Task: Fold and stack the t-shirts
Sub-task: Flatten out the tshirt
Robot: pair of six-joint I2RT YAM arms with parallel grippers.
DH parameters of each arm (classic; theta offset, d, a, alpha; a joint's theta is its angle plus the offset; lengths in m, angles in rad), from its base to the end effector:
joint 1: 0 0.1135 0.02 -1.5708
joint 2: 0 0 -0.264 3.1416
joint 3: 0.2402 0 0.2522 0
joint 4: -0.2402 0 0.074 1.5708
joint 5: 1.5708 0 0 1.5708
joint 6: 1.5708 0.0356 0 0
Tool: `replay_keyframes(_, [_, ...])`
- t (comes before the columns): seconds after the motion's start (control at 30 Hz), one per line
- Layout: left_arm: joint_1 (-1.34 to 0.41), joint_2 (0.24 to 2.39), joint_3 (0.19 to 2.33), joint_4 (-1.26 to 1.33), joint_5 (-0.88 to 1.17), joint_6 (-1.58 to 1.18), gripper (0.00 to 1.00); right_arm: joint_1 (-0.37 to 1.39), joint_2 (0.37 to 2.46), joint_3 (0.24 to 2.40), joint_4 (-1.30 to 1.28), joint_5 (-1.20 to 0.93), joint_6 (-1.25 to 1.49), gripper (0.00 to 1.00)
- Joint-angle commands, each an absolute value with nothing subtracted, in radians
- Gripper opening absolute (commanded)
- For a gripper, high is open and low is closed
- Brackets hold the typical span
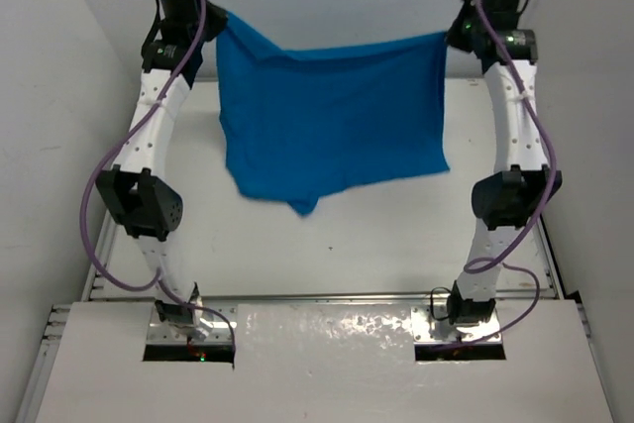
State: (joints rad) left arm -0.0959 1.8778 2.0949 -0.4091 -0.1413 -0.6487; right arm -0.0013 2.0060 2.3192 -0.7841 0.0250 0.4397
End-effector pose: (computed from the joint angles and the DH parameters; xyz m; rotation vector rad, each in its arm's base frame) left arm 0.4318 -0.0365 0.4557 -0.5845 1.6808 -0.4156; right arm 0.4435 -0.0015 0.4357 0.4638 1.9975 0.2483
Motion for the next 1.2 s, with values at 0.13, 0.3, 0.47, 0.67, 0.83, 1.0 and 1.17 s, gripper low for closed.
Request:
replay_keyframes(0.13, [-0.081,1.930,2.405,-0.186,-0.109,-0.568,0.00,-0.136,1.918,2.332,-0.287,-0.055,0.610,0.00])
replay_keyframes(0.3, [-0.081,1.690,1.978,-0.043,-0.113,-0.537,0.00,-0.135,1.804,2.020,-0.285,-0.169,0.657,0.00])
replay_keyframes(0.47, [-0.081,1.400,1.525,-0.017,-0.118,-0.517,0.00,-0.132,1.450,1.421,-0.112,-0.137,0.638,0.00])
replay_keyframes(0.67, [-0.081,1.103,1.041,-0.104,-0.175,-0.535,0.00,-0.132,1.217,0.947,-0.089,-0.084,0.592,0.00])
replay_keyframes(0.83, [-0.081,0.847,0.688,-0.230,-0.242,-0.616,0.00,-0.132,1.109,0.707,-0.150,-0.026,0.583,0.00])
replay_keyframes(1.0, [-0.081,0.712,0.470,-0.307,-0.230,-0.725,0.00,-0.132,1.078,0.586,-0.216,0.066,0.615,0.00])
replay_keyframes(1.17, [-0.081,0.649,0.309,-0.319,-0.152,-0.822,0.00,-0.130,1.086,0.520,-0.324,0.167,0.683,0.00])
